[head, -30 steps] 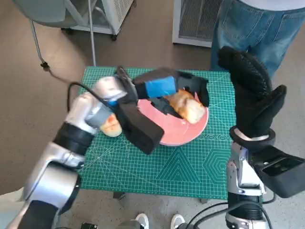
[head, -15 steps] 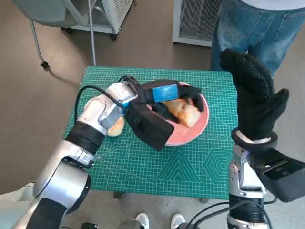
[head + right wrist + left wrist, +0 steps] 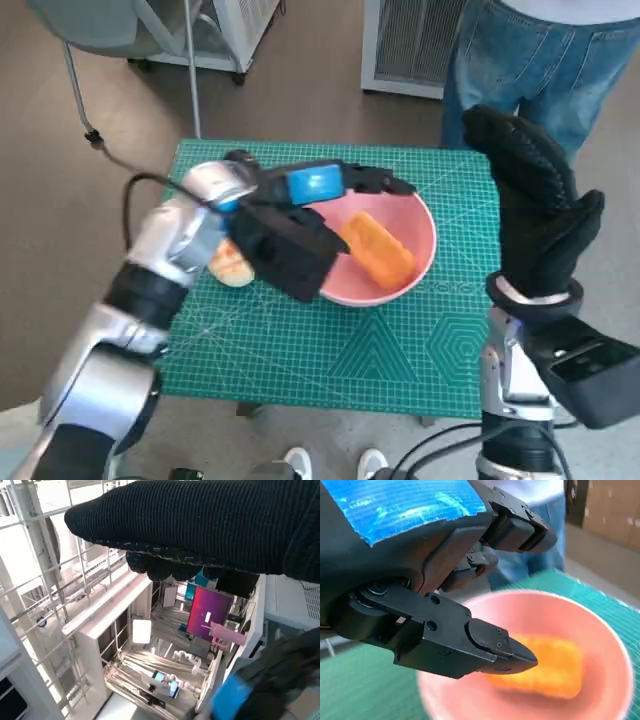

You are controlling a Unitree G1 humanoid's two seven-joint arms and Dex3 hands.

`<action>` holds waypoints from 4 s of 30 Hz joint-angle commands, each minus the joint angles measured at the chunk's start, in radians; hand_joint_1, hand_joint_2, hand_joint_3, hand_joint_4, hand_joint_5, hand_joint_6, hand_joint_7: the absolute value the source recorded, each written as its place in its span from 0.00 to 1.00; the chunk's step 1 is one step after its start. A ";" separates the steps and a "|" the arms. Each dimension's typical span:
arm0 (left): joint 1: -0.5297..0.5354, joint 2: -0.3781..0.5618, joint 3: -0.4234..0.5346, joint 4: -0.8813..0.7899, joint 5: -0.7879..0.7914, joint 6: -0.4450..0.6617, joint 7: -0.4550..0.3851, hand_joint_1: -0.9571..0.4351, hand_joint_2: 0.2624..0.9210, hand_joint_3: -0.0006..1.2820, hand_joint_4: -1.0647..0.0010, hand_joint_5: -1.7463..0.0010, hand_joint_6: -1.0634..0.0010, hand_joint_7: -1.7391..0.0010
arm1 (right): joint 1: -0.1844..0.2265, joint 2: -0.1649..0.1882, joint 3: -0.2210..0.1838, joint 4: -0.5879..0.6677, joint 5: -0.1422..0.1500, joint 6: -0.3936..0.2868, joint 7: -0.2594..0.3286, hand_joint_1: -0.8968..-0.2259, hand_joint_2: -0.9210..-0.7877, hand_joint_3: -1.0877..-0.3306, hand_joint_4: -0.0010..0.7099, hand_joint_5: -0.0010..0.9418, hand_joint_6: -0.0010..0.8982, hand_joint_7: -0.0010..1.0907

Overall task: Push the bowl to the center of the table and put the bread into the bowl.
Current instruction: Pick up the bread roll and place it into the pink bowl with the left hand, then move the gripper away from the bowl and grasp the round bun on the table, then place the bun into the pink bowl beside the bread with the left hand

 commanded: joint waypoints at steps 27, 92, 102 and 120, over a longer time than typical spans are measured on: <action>0.254 0.305 0.191 -0.075 -0.119 0.084 -0.066 0.75 0.83 0.00 0.84 0.99 0.59 0.97 | 0.006 0.011 0.006 0.012 0.012 0.021 -0.003 0.42 0.00 0.46 0.39 0.04 0.00 0.70; 0.107 0.115 -0.216 0.574 0.225 -0.082 0.306 0.62 0.99 0.11 0.40 0.59 0.47 0.42 | 0.016 0.004 0.009 -0.009 0.013 0.037 0.000 0.41 0.00 0.46 0.39 0.05 0.00 0.70; 0.058 0.192 -0.137 0.533 0.126 -0.227 0.292 0.69 1.00 0.06 0.41 0.33 0.38 0.33 | 0.021 0.004 0.008 -0.014 0.018 0.041 0.002 0.41 0.00 0.46 0.39 0.05 0.00 0.70; 0.075 0.238 0.204 0.151 -0.125 -0.305 0.415 0.69 1.00 0.04 0.35 0.37 0.38 0.32 | 0.013 0.006 0.007 -0.005 0.023 0.048 0.003 0.40 0.00 0.46 0.39 0.05 0.00 0.72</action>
